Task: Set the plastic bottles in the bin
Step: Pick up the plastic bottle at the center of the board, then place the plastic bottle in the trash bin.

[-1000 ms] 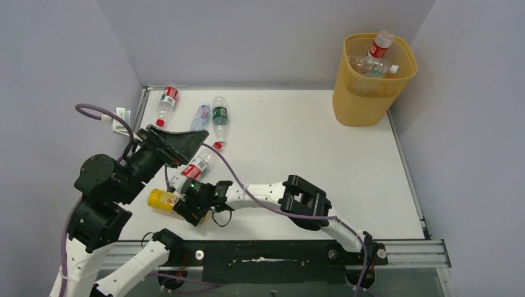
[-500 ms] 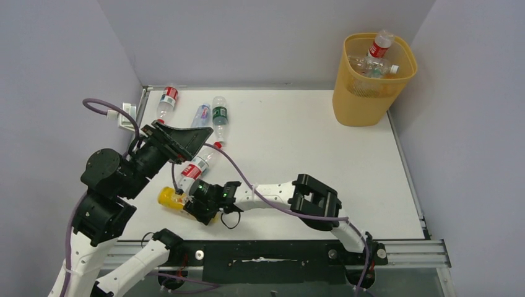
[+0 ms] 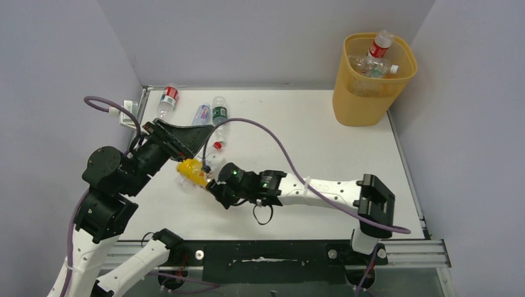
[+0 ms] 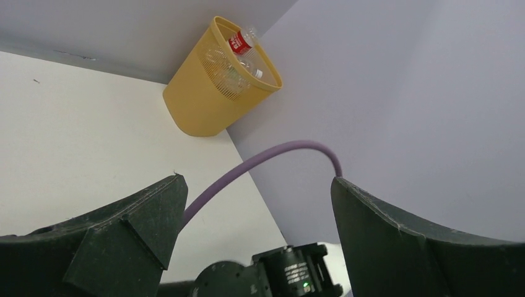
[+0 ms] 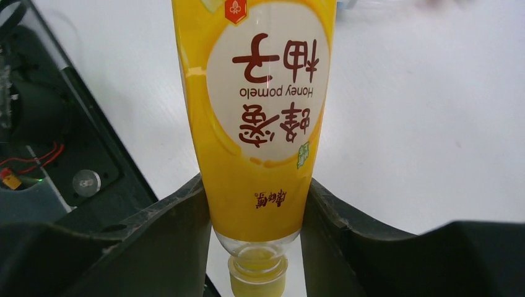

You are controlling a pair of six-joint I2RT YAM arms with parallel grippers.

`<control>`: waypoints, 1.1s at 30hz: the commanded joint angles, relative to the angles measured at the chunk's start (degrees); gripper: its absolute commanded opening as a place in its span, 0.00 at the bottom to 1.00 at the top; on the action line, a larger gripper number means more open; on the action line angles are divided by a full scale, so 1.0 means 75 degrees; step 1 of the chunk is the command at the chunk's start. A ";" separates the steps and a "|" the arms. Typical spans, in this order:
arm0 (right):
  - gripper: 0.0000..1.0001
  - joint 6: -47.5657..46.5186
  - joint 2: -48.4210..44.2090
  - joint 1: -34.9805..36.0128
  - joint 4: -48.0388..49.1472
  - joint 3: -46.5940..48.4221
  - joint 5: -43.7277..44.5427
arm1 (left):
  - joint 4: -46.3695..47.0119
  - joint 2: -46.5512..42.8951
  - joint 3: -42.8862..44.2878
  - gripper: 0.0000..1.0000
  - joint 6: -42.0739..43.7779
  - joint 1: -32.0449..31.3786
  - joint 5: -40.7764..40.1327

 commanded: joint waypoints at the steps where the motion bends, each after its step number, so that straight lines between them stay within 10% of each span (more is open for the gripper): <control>1: 0.20 0.0327 -0.1412 -0.0893 -0.0240 -0.0533 0.0913 | 0.0602 0.0122 0.0026 0.88 0.0190 0.0032 0.0178; 16: 0.22 -0.0398 -0.2315 -0.5379 -0.1443 0.2530 0.1781 | 0.0566 0.0567 -0.0455 0.88 0.0204 0.0038 0.0752; 33: 0.24 0.0351 -0.0114 -1.0010 -0.1030 0.6038 -0.0722 | 0.0270 0.0495 -0.0842 0.88 0.0312 0.0044 0.0870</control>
